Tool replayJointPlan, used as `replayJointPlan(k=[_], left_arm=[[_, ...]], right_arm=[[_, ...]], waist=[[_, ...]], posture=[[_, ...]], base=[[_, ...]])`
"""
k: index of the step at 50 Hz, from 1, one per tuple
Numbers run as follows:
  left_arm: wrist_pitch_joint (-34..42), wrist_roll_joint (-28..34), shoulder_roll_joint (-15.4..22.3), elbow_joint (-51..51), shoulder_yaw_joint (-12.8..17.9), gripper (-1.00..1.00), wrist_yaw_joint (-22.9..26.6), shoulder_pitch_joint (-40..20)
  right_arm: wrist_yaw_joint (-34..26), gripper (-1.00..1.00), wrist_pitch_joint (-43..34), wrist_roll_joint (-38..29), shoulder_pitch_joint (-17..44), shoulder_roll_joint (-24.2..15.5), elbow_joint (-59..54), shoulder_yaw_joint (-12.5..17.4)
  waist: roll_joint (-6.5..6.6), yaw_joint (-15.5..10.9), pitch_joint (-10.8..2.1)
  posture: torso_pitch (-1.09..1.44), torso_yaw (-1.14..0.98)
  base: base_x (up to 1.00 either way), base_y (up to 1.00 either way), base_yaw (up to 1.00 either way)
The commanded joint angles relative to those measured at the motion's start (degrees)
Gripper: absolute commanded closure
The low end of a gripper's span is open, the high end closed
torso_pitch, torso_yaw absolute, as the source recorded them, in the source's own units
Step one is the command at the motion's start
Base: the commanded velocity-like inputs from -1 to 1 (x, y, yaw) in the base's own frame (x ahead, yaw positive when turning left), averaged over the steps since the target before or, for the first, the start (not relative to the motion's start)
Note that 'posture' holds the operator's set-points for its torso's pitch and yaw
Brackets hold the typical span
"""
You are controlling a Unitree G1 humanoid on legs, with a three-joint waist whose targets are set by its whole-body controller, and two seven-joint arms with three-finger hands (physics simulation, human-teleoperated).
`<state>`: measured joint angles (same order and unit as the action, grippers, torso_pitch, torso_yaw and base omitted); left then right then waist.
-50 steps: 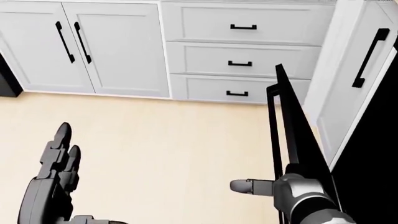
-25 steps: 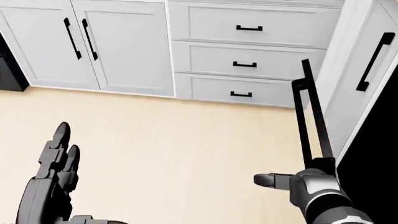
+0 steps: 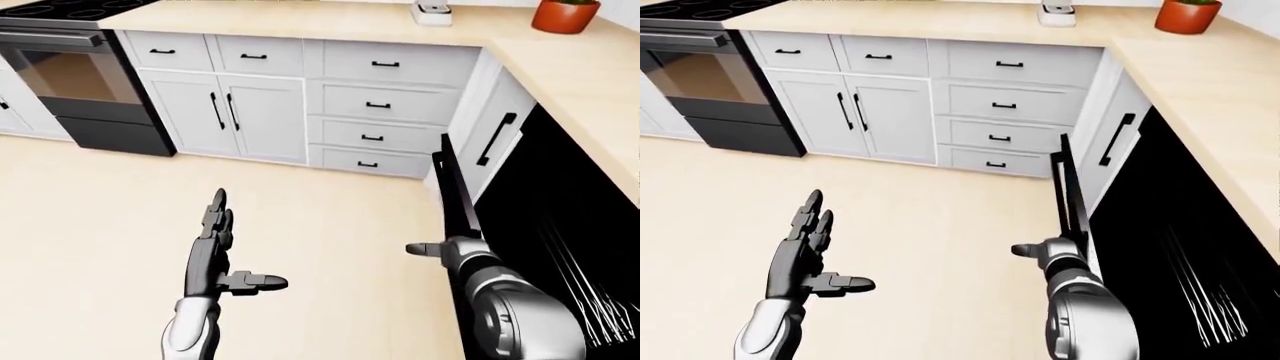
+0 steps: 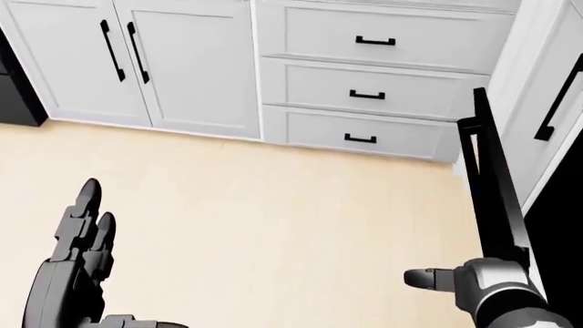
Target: Close the dishwasher door
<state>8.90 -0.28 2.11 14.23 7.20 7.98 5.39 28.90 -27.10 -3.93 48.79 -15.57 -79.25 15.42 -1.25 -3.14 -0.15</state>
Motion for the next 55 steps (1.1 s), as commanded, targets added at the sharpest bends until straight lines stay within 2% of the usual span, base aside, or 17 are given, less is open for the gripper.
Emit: replayJointPlan(k=[1,18,29,55], left_arm=[[-1.71,-0.23,0.21,2.56,0.10,-1.00,-0.04,-0.80],[-1.63,-0.16,0.11,2.96,-0.02,-1.00,-0.14,-0.60],[-1.84,-0.01,0.05,3.03,-0.14,-1.00,-0.10,-0.35],[-2.24,0.34,-0.15,3.19,-0.56,-1.00,-0.15,0.14]], right_arm=[[2.03,-1.00,0.72,-2.29,0.88,-3.28,1.59,-0.45],[0.67,-1.00,0.97,-1.79,-0.88,-6.62,2.17,-1.15],[-2.58,-1.00,2.10,-1.72,-2.02,-9.14,2.79,-1.92],[-4.85,-1.00,2.88,0.47,-5.44,-14.82,4.46,-1.61]], waist=[[0.02,0.54,-0.86],[-0.41,0.85,-0.99],[-0.57,0.97,-0.89],[-0.98,0.80,-0.77]], posture=[[0.00,0.00],[0.00,0.00],[0.00,0.00],[0.00,0.00]], base=[[0.00,0.00,0.00],[0.00,0.00,0.00],[0.00,0.00,0.00],[0.00,0.00,0.00]])
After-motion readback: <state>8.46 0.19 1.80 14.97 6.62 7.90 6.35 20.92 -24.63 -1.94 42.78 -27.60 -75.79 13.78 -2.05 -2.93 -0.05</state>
